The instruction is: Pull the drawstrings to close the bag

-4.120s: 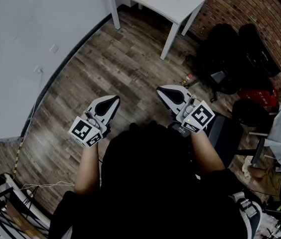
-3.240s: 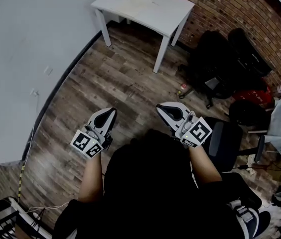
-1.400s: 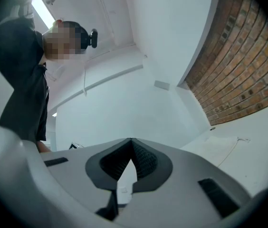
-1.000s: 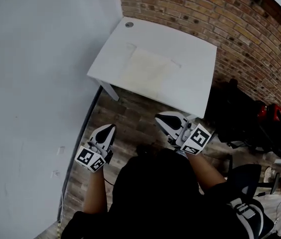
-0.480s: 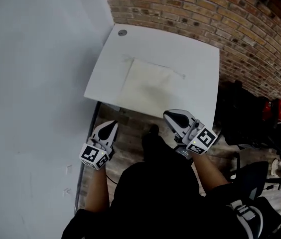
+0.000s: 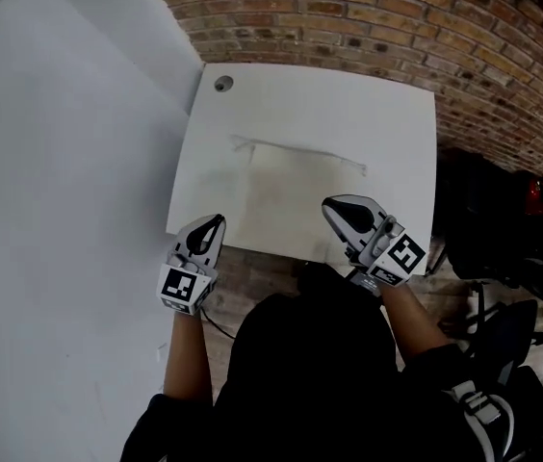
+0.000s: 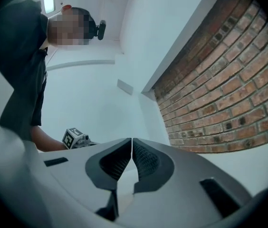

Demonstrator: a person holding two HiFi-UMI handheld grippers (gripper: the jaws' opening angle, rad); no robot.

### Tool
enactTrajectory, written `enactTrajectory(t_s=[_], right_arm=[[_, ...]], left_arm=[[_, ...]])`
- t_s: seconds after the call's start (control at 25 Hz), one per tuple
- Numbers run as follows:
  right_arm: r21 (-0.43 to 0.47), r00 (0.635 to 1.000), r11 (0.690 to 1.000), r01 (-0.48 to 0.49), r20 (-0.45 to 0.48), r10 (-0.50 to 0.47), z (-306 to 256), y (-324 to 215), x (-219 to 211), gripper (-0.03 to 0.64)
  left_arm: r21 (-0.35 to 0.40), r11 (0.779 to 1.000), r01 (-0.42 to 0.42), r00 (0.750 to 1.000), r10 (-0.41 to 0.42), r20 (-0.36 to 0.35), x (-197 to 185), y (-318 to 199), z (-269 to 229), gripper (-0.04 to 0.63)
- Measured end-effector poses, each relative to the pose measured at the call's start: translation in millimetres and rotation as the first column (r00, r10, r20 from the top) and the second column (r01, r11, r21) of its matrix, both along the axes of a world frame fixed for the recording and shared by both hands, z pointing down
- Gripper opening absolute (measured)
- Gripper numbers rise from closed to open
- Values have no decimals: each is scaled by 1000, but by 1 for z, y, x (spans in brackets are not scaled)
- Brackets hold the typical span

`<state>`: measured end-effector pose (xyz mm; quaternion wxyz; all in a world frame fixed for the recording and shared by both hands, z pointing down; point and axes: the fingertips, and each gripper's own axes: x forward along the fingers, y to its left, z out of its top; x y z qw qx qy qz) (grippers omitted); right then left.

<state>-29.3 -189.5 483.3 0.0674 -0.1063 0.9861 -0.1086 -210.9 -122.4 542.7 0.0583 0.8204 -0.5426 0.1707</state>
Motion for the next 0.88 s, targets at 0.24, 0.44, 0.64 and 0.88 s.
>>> enactTrajectory(t_s=[0.24,0.44,0.64,0.88], right_arm=[[19,989,993,-115,-92,117,25,-41,10,6],[-4,968,977,-212,-141,209,48,-60,28,7],[23,924,941,-337,-184,335,57,-86,28,8],[42,863,890,-455,-226,452,61,-92,0,7]], left_arm=[[-39,999,-34,997,36,63,-24,-55,16,2],[-83,993,-80,993,87,84,-40,-100,36,3],[-85,975,-207,968,217,123,-59,-153,72,92],[-145,931,-334,924,353,144,-83,-189,114,129]])
